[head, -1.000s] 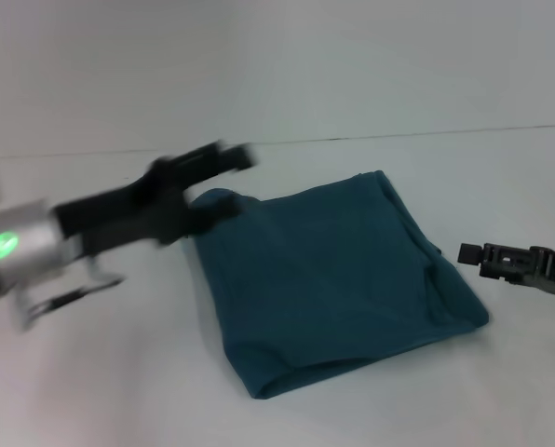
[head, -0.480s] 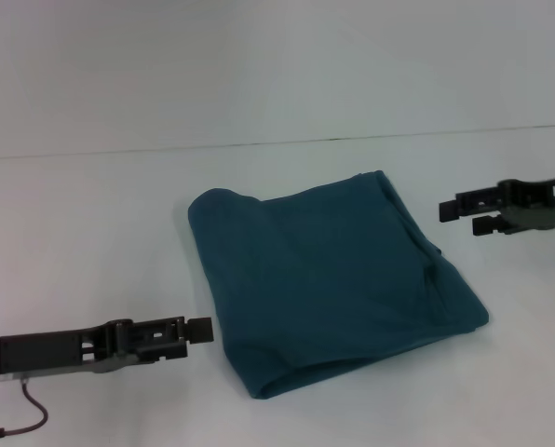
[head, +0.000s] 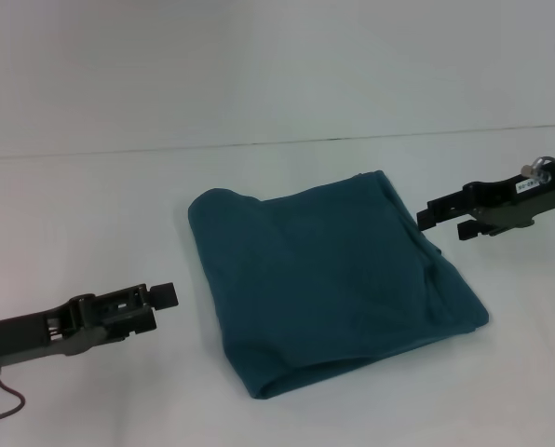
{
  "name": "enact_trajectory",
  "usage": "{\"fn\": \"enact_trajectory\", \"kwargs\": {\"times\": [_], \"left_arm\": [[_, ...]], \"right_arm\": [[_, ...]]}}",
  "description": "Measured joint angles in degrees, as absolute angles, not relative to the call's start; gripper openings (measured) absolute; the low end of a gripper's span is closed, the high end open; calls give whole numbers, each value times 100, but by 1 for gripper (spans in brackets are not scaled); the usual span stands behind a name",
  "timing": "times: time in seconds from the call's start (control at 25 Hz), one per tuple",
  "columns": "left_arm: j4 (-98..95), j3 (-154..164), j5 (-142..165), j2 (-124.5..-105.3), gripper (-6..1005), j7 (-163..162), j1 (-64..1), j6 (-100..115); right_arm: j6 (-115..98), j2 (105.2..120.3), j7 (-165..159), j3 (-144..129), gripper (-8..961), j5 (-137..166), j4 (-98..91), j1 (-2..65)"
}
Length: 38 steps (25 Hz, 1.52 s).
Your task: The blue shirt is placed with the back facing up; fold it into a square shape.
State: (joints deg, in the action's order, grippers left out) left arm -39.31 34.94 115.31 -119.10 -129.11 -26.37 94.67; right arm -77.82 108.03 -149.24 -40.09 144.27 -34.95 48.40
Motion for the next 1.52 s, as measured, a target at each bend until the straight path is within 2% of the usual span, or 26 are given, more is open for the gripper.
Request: {"fn": "enact_trajectory", "kwargs": {"times": [0.28, 0.6, 0.92, 1.24, 1.44, 1.52], "left_arm": [[-3912, 3437, 11522, -11937, 945, -12908, -2631, 9372], [-3899, 3321, 11522, -11944, 944, -12893, -2628, 9282], [-3862, 3315, 11522, -11944, 944, -12814, -2628, 9175], [-3849, 3269, 11520, -11944, 943, -12804, -2631, 9157], [-3849, 3260, 11515, -11944, 942, -12799, -2628, 9157], [-3849, 3257, 11514, -11944, 942, -12798, -2625, 9157]], "right_arm": [[-7082, 11088, -14823, -4030, 827, 14419, -3289, 4863], [-6442, 11255, -14780, -4202, 827, 14399, -2862, 5041], [-6278, 11373, -14738, -4219, 826, 14410, -2788, 5146], [-6216, 11393, -14847, -4484, 826, 14429, -2728, 5168], [-6207, 11410, -14823, -4501, 641, 14406, -2756, 5168], [-6206, 11416, -14818, -4501, 539, 14405, -2772, 5168]]}}
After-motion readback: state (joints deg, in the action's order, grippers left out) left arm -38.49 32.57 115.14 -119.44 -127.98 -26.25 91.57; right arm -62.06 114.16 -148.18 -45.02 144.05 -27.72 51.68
